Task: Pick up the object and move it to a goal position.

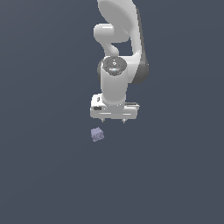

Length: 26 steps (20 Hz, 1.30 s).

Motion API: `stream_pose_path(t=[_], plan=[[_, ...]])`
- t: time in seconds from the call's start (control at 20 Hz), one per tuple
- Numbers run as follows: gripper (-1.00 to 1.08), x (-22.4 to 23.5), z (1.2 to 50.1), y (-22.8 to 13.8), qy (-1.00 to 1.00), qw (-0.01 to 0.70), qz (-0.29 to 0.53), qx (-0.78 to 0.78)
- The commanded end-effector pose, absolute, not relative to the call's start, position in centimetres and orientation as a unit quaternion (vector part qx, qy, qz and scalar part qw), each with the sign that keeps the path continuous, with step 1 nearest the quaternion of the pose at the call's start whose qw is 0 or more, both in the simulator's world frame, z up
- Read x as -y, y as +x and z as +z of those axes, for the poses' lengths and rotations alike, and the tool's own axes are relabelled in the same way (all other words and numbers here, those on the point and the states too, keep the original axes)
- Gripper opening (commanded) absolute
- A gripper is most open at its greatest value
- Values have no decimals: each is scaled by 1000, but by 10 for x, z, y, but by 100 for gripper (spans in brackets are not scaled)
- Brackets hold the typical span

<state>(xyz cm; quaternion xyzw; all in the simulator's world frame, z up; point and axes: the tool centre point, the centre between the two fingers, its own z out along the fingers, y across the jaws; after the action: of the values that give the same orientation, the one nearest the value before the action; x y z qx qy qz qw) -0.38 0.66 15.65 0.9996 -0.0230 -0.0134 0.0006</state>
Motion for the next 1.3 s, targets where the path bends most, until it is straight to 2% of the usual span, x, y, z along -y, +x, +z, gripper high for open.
stream_pose_path(t=[0.0,0.45,1.25], plan=[[100,-7,157,-4,1000,1,-13,23],[100,-26,180,9,999,-15,10,32],[100,-15,169,9,996,-15,6,87]])
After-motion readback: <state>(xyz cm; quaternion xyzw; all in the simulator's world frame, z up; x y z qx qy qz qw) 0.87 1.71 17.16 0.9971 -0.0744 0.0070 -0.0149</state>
